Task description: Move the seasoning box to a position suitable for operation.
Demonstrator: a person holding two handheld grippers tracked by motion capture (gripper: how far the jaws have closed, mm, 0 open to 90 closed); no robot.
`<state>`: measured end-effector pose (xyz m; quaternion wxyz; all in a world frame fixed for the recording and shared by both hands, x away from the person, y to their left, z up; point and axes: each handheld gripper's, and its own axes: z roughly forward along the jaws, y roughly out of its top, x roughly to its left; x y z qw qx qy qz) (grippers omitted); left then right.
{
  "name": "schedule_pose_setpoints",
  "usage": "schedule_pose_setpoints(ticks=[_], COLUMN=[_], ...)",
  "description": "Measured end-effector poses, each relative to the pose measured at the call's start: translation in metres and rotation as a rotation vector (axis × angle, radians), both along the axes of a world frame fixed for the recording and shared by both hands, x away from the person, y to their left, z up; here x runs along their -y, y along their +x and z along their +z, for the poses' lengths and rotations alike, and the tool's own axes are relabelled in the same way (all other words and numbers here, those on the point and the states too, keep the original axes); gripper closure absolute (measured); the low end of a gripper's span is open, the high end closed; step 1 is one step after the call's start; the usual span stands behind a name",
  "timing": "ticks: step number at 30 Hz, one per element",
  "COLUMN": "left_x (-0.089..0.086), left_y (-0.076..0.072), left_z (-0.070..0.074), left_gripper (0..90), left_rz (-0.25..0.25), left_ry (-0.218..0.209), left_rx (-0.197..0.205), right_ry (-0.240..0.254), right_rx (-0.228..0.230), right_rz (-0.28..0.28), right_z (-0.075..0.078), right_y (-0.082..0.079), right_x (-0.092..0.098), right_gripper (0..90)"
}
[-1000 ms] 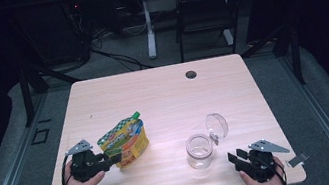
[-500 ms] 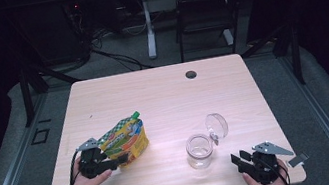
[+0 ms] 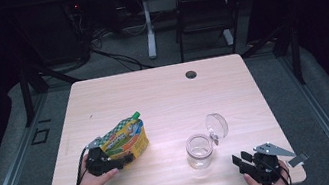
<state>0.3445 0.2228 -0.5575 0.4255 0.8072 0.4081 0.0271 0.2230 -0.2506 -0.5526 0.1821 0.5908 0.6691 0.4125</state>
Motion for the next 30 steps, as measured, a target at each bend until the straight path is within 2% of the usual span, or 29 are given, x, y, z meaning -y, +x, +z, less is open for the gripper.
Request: schedule_pose_setpoints(ticks=[8,12,14,18,22,30], left_x=[0.004,0.007,0.009,0.009,0.008,0.004], left_y=[0.005,0.005,0.005,0.006,0.007,0.008], left_z=[-0.005,-0.006,-0.008,-0.012,-0.012,-0.011], left_gripper=[37.1,36.6,35.3,35.7,40.1,42.5], left_rz=[-0.008,-0.009,-0.011,-0.012,-0.032,-0.042], left_ry=[-0.012,-0.007,0.014,0.011,-0.024,-0.048], left_rx=[0.000,0.012,0.014,0.012,-0.010,-0.019], right_ry=[0.001,0.003,0.001,-0.001,0.003,0.004], right_rx=[0.001,0.005,0.001,0.000,0.002,0.003], right_rz=[-0.015,-0.018,-0.019,-0.017,-0.015,-0.015], right_z=[0.000,0.000,0.001,0.001,0.001,0.001], right_y=[-0.004,-0.005,-0.006,-0.006,-0.006,-0.005], right_x=[0.004,0.005,0.005,0.005,0.006,0.005], right_gripper=[58.8,58.8,58.8,58.8,58.7,58.3])
